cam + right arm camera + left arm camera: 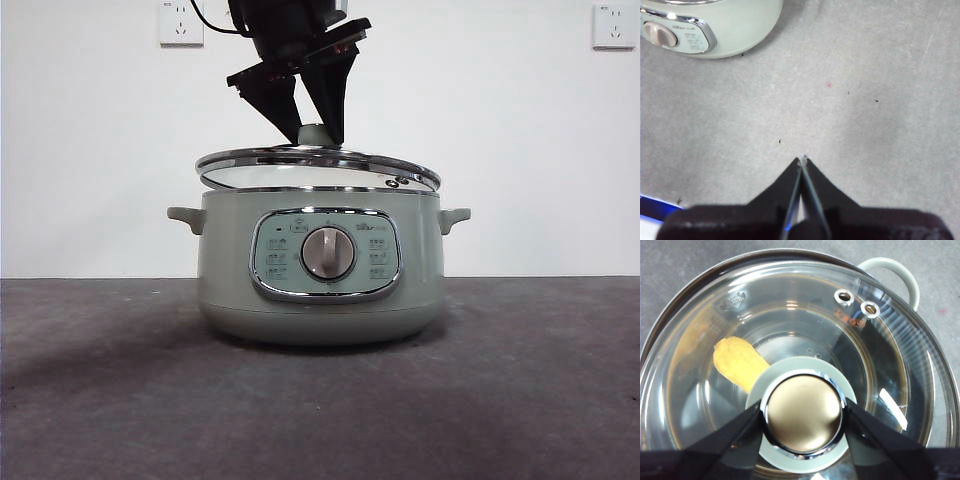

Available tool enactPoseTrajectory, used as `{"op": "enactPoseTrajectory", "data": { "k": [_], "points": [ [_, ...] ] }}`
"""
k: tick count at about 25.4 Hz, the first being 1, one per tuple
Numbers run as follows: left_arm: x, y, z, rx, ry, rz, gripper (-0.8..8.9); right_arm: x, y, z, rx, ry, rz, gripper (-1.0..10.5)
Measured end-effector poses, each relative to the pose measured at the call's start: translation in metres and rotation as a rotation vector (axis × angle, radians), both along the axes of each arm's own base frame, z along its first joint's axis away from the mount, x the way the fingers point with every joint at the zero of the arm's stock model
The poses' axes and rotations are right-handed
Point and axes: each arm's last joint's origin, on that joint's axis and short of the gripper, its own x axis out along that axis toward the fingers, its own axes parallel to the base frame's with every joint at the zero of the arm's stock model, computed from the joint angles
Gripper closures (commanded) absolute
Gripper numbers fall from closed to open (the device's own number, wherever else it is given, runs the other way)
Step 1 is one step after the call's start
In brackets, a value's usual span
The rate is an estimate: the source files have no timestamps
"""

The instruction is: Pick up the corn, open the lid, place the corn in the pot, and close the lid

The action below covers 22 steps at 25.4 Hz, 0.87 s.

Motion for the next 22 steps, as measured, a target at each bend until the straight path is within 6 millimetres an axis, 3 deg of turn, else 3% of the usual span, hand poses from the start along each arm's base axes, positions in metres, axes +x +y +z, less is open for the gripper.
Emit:
{"op": "enactPoseTrajectory", "data": {
  "k": [13, 14, 17, 18, 19, 22],
  "points": [
    [0.01, -0.002, -0.011, 0.013, -0.009, -0.006, 8.1, 0.0, 0.001, 0.0, 0.024, 0.014, 0.002, 9.5],
    [0.01, -0.002, -0.011, 0.013, -0.009, -0.006, 7.62, 0.0, 0.001, 0.0, 0.024, 0.014, 0.002, 9.5],
    [0.01, -0.002, -0.011, 0.01, -0.008, -0.002, 2.8, 0.0, 0.001, 0.0, 0.024, 0.014, 0.002, 9.5],
    [0.01, -0.002, -0.011, 0.008, -0.008, 0.002, 1.66, 0.0, 0.001, 0.0, 0.024, 0.014, 0.002, 9.5],
    [0.011, -0.003, -0.011, 0.003, -0.005, 0.008, 1.23, 0.0, 0.001, 0.0, 0.024, 0.014, 0.002, 9.5],
    [0.012, -0.005, -0.01, -0.03, -0.017, 0.025, 1.19, 0.0, 0.001, 0.0, 0.024, 0.014, 0.002, 9.5]
  ]
}}
